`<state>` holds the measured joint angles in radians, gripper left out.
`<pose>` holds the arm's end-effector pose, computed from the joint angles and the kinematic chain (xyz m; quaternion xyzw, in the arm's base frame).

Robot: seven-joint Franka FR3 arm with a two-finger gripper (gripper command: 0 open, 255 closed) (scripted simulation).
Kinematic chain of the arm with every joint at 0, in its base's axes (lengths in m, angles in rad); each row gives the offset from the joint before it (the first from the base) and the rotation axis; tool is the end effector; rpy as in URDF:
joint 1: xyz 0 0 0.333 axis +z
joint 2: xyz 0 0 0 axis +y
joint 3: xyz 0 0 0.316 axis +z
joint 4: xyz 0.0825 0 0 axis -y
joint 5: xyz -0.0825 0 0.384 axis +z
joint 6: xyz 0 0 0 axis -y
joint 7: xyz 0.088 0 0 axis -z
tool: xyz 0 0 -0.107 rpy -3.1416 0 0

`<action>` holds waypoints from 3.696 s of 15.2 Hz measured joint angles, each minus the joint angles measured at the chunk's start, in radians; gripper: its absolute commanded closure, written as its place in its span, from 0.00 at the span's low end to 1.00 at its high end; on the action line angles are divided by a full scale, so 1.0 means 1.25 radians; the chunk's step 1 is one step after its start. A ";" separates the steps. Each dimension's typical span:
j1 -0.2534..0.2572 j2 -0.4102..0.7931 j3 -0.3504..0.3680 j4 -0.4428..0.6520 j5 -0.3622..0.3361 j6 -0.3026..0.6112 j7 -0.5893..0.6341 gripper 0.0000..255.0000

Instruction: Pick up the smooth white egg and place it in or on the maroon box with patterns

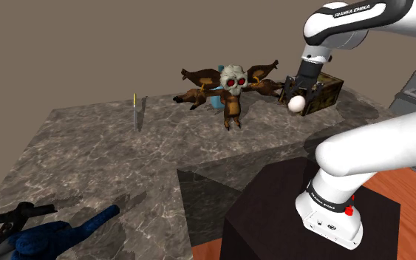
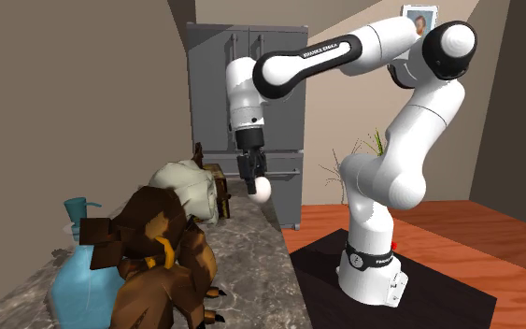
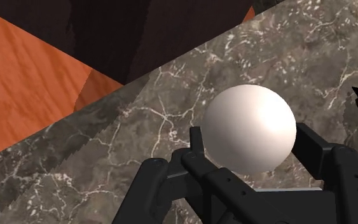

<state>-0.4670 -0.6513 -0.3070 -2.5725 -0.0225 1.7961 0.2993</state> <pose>0.2410 -0.2409 0.4527 -0.8740 0.4735 0.0551 0.0944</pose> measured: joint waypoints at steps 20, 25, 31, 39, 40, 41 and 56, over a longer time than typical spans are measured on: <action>0.009 0.005 0.015 0.214 0.013 -0.208 0.015 1.00; 0.010 0.125 -0.055 0.320 0.000 -0.199 -0.062 1.00; 0.011 0.284 -0.138 0.477 0.015 -0.211 -0.166 1.00; -0.034 0.578 -0.248 0.767 0.122 -0.261 -0.346 1.00; -0.048 0.619 -0.256 0.812 0.141 -0.274 -0.367 1.00; -0.066 0.661 -0.263 0.858 0.163 -0.288 -0.388 1.00; -0.172 0.875 -0.265 1.035 0.268 -0.295 -0.477 1.00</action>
<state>-0.6824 0.4428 -0.6386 -1.2794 0.3125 1.4276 -0.2966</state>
